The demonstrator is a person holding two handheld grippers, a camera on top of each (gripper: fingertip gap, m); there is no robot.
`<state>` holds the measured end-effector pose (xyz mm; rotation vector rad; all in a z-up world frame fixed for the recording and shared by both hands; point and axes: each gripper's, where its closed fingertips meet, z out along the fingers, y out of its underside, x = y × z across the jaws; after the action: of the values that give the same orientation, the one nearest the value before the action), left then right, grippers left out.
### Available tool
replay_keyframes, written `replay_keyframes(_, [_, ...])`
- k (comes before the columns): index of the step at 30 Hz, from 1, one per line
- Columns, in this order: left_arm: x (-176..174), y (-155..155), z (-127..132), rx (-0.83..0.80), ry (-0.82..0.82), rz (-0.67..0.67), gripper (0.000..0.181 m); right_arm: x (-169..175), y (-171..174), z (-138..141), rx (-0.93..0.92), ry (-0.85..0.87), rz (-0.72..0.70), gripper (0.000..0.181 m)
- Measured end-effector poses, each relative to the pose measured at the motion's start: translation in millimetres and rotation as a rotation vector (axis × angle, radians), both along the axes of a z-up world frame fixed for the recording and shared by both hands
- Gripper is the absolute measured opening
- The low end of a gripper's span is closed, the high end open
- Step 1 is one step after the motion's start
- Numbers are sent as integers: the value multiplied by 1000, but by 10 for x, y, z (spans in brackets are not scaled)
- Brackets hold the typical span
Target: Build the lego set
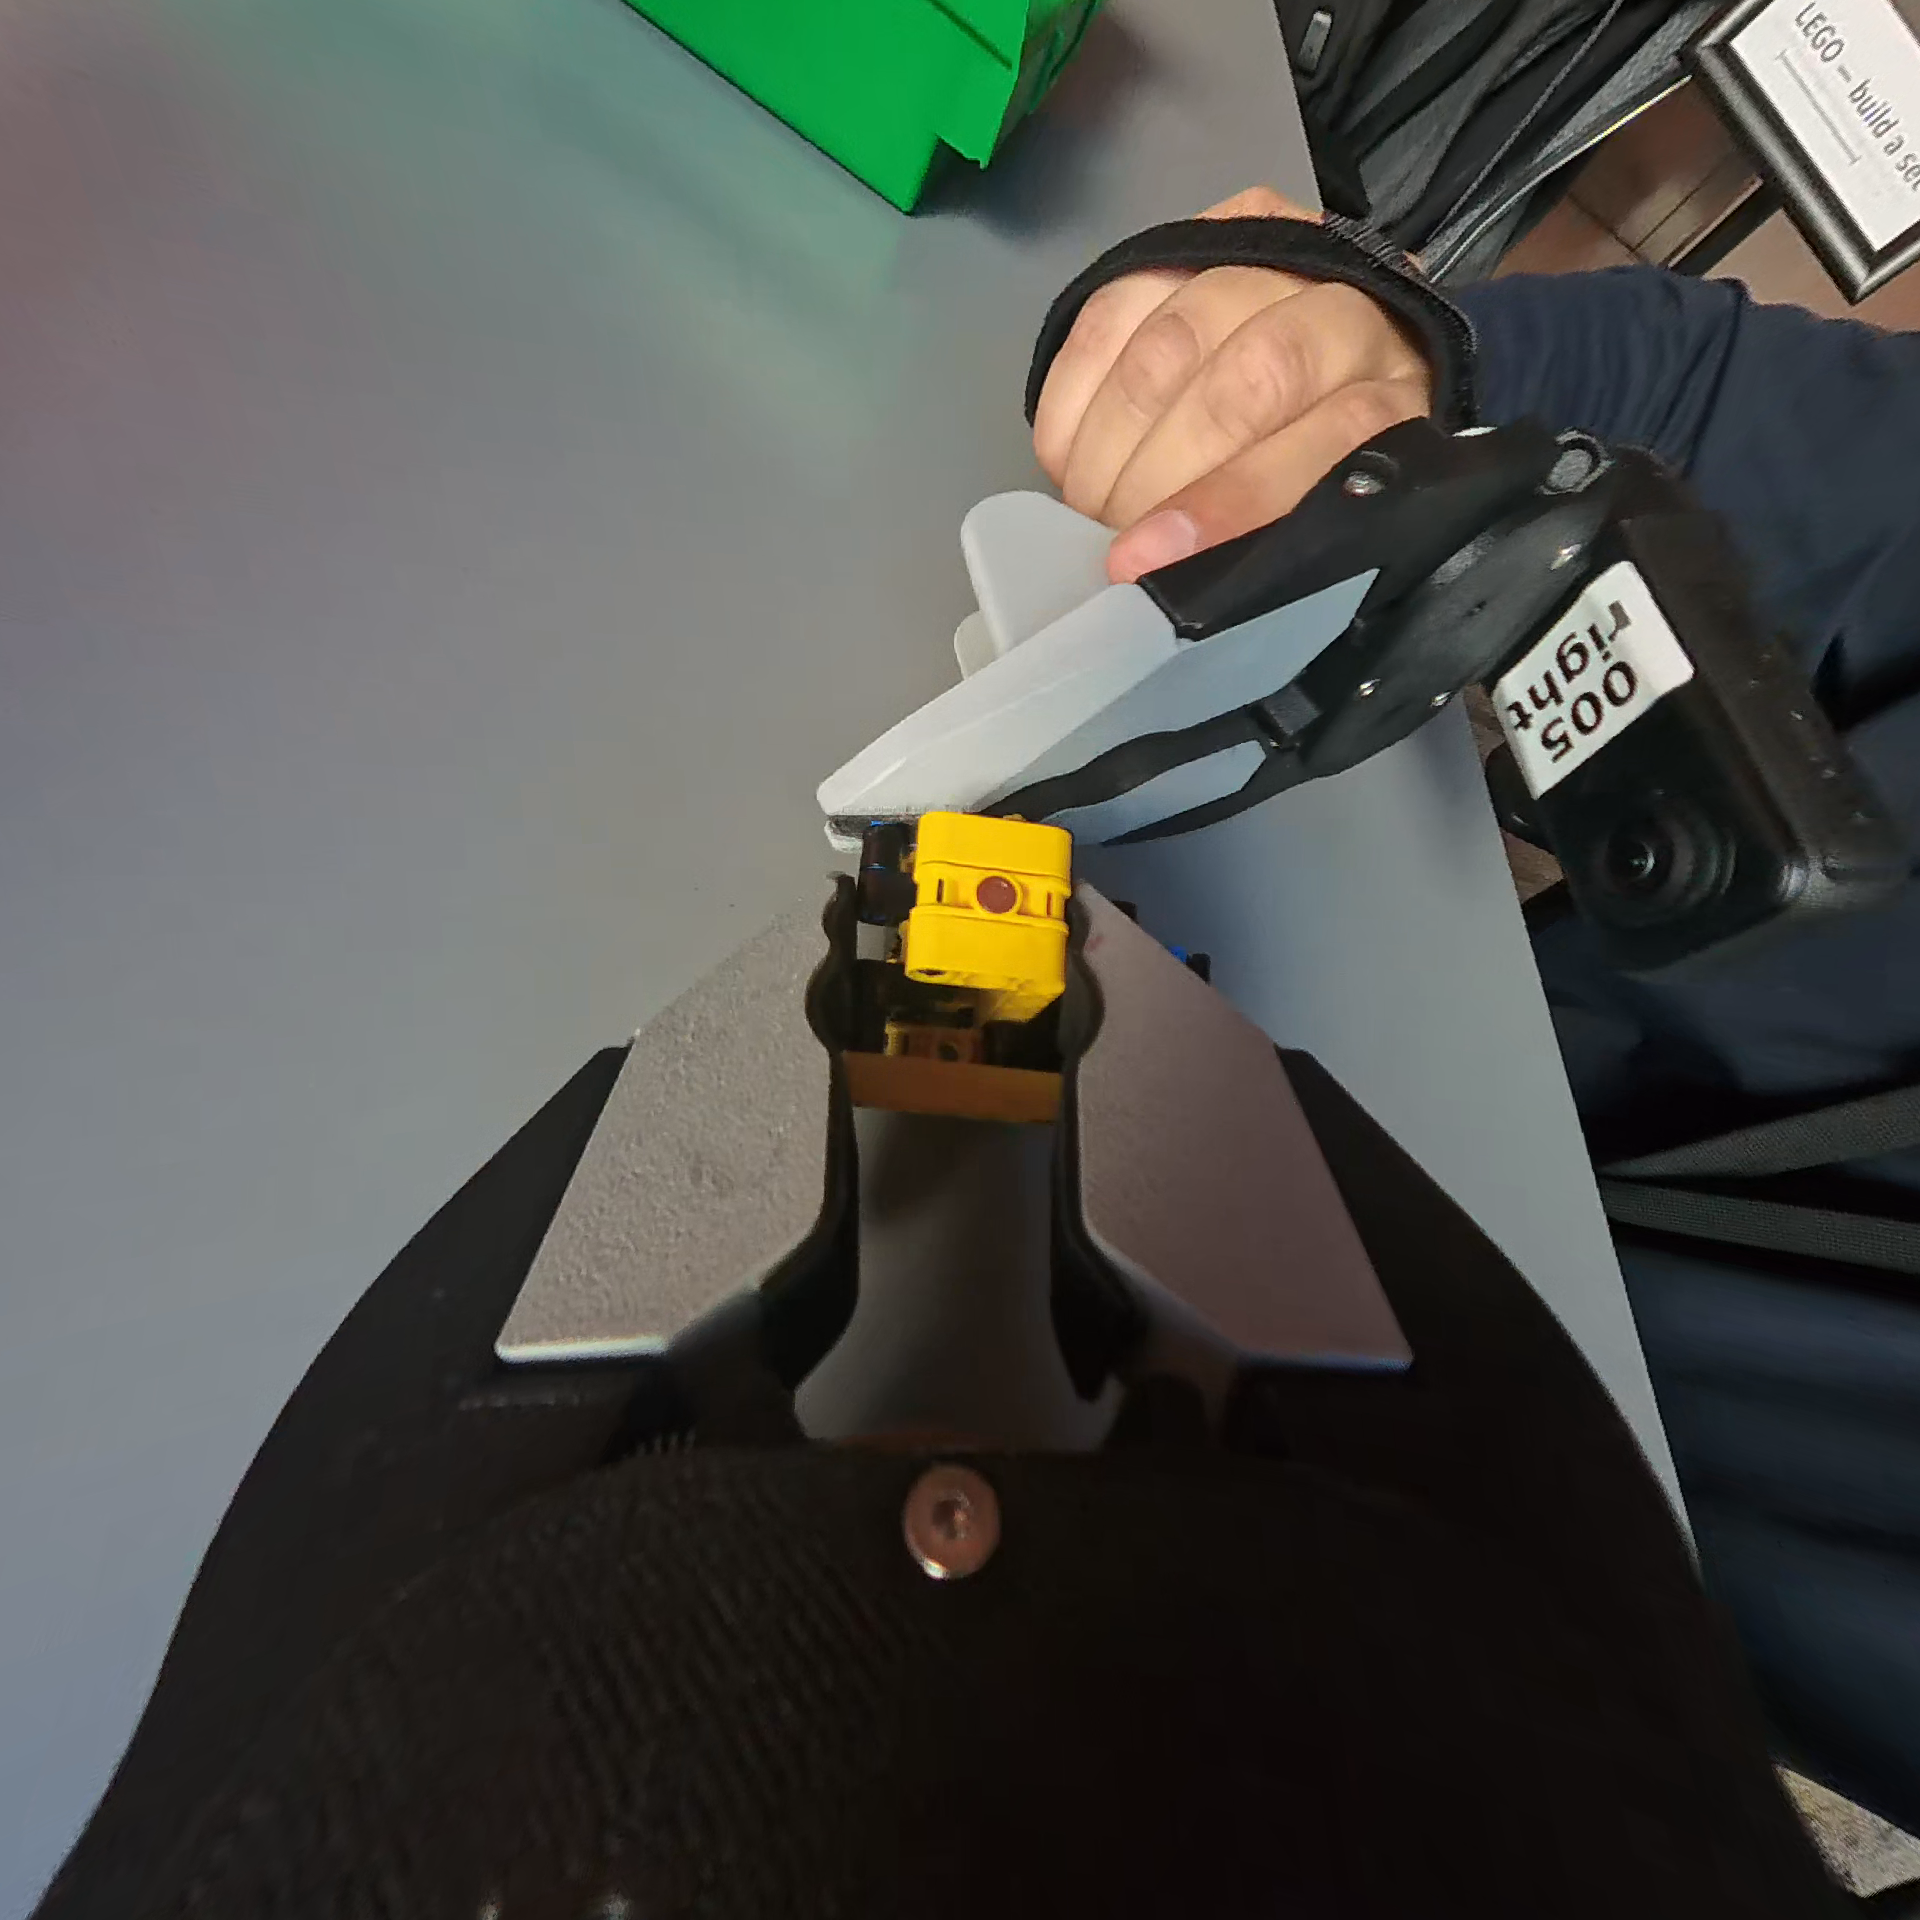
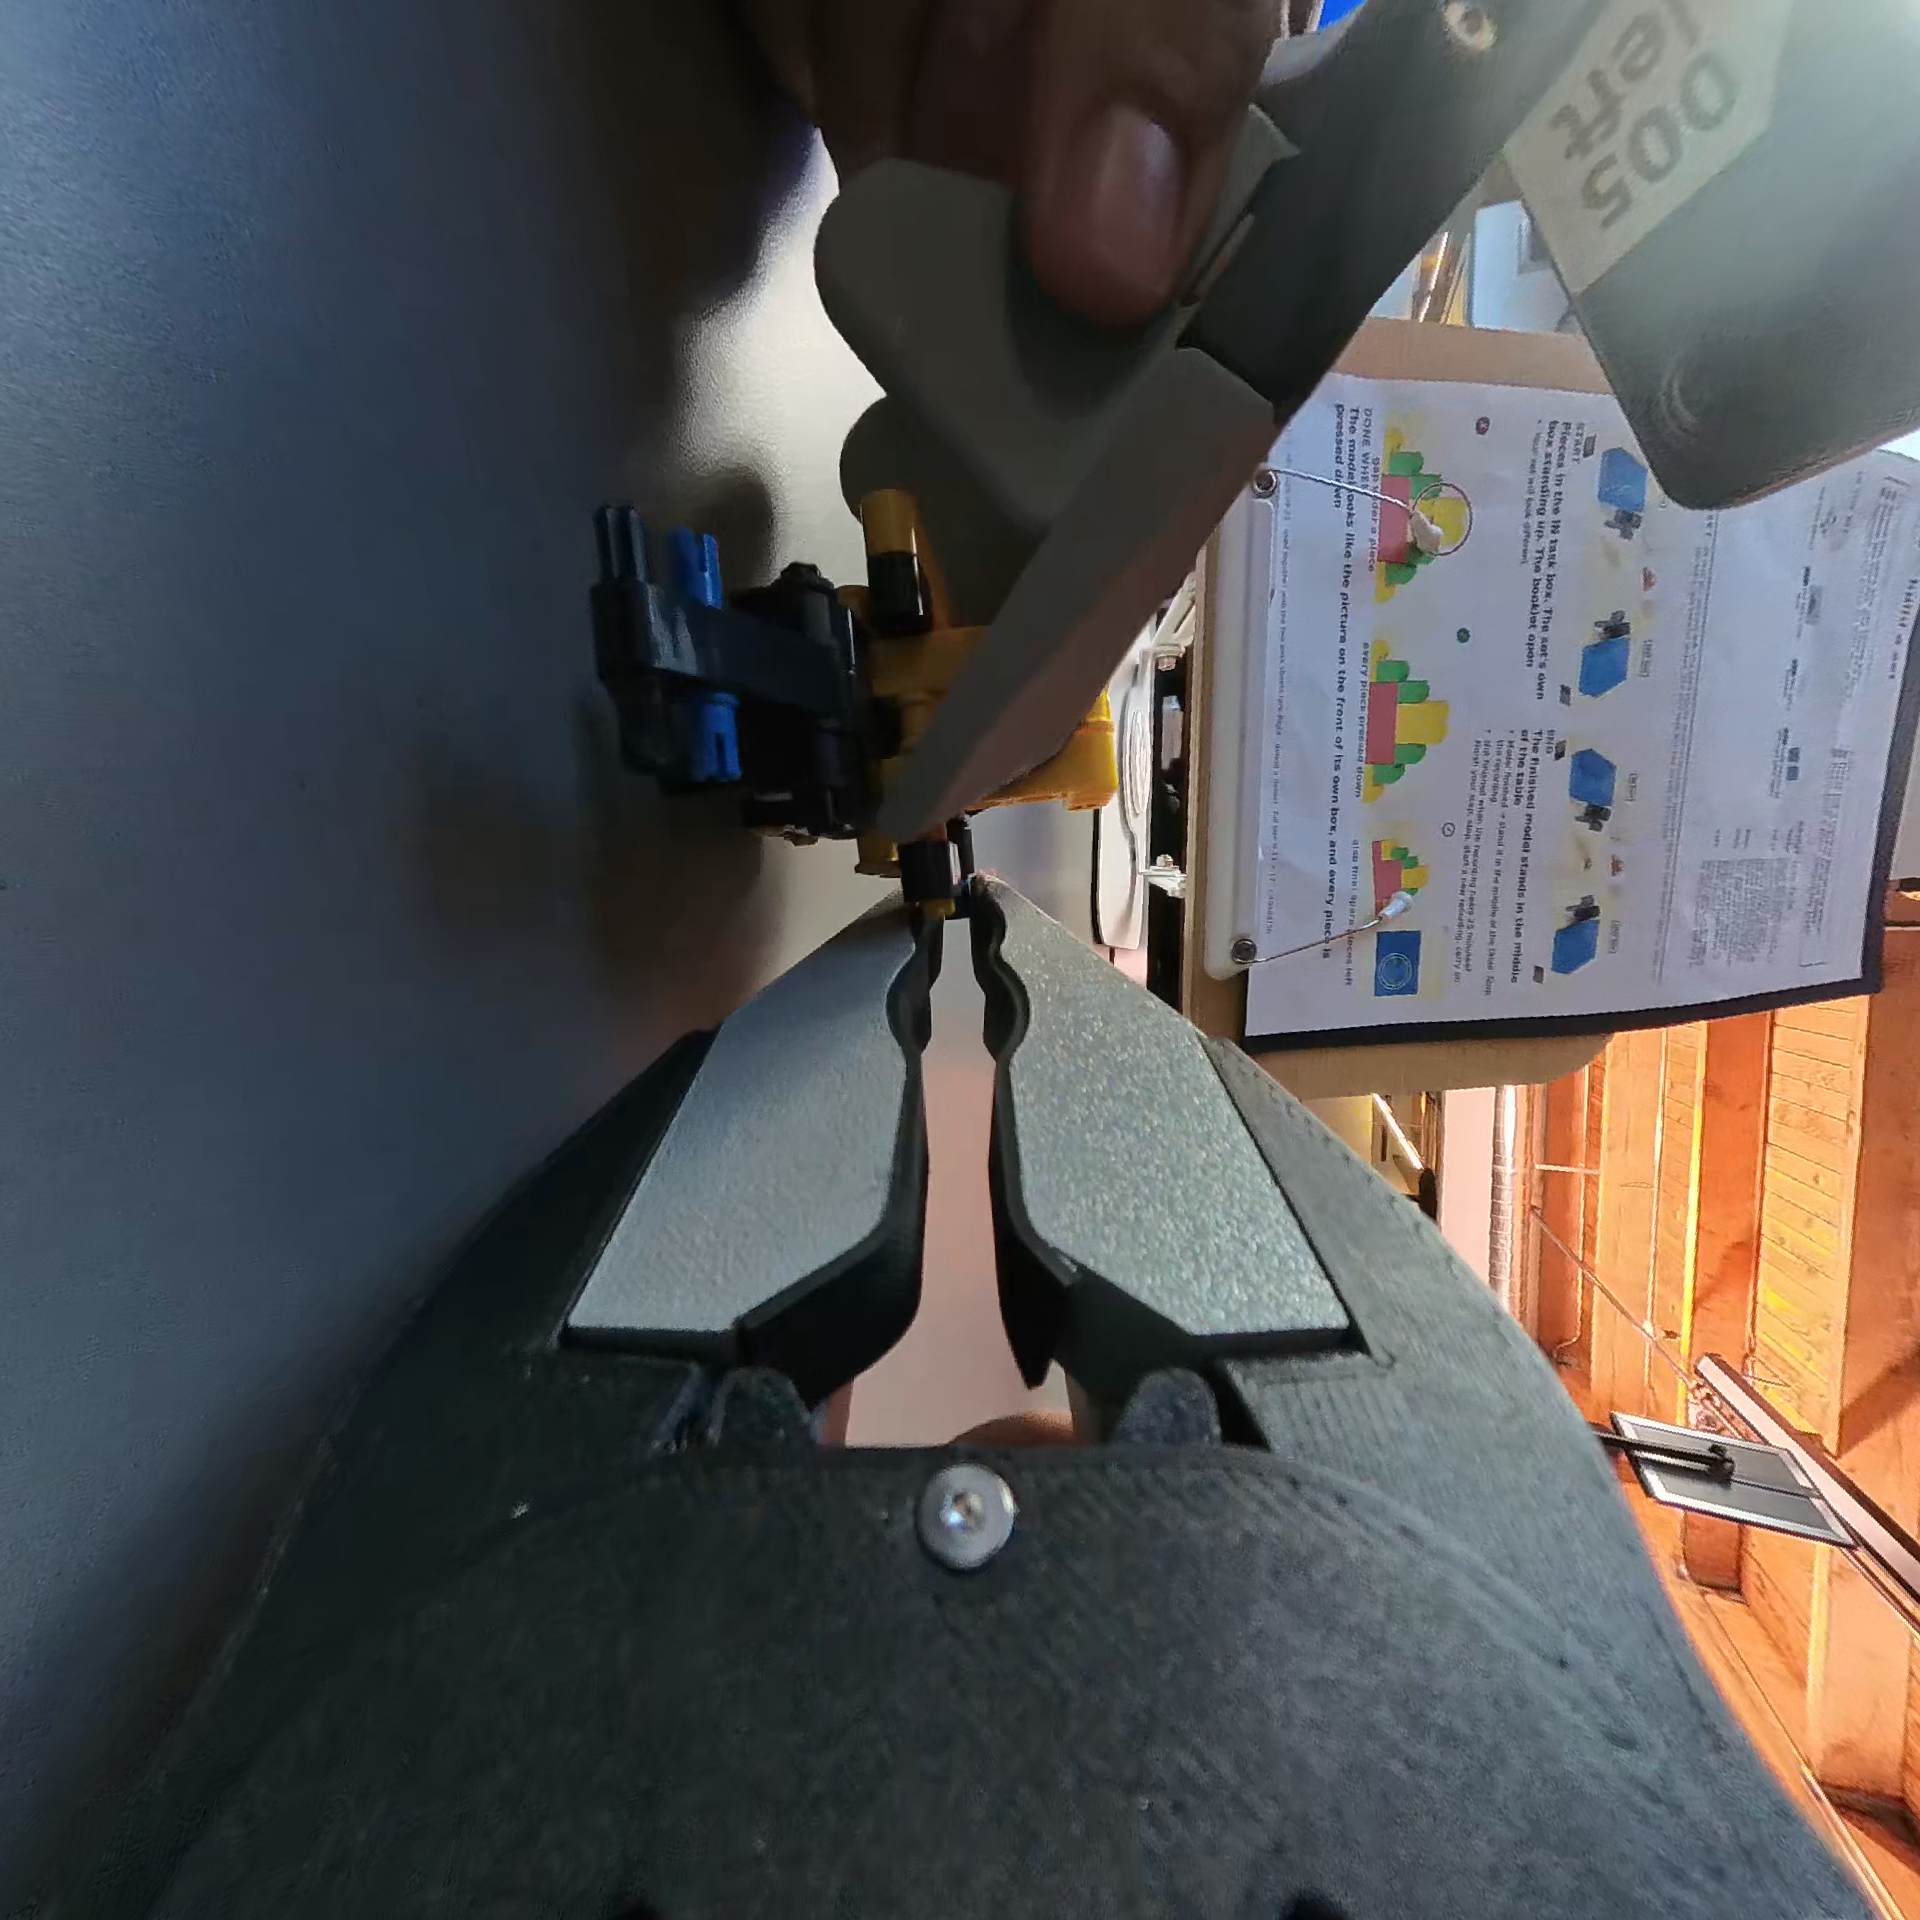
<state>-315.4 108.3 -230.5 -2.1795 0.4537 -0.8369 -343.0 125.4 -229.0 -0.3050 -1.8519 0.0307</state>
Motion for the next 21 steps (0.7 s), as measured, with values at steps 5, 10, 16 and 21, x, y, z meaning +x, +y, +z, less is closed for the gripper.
replay_keyframes(5, [-74, 71, -20, 6, 33, 79, 35, -74, 95, -30, 119, 10, -67, 2])
replay_keyframes(10, [-182, 49, 3, 78, 133, 190, 30, -2, 725, -184, 122, -108, -260, 2])
replay_keyframes(16, [-233, -38, 23, 14, -2, 152, 31, -29, 775, 352, -128, 140, -164, 2])
replay_keyframes(21, [-225, 1, -23, 1, 31, 155, 32, -5, 838, 428, -184, 164, -170, 2])
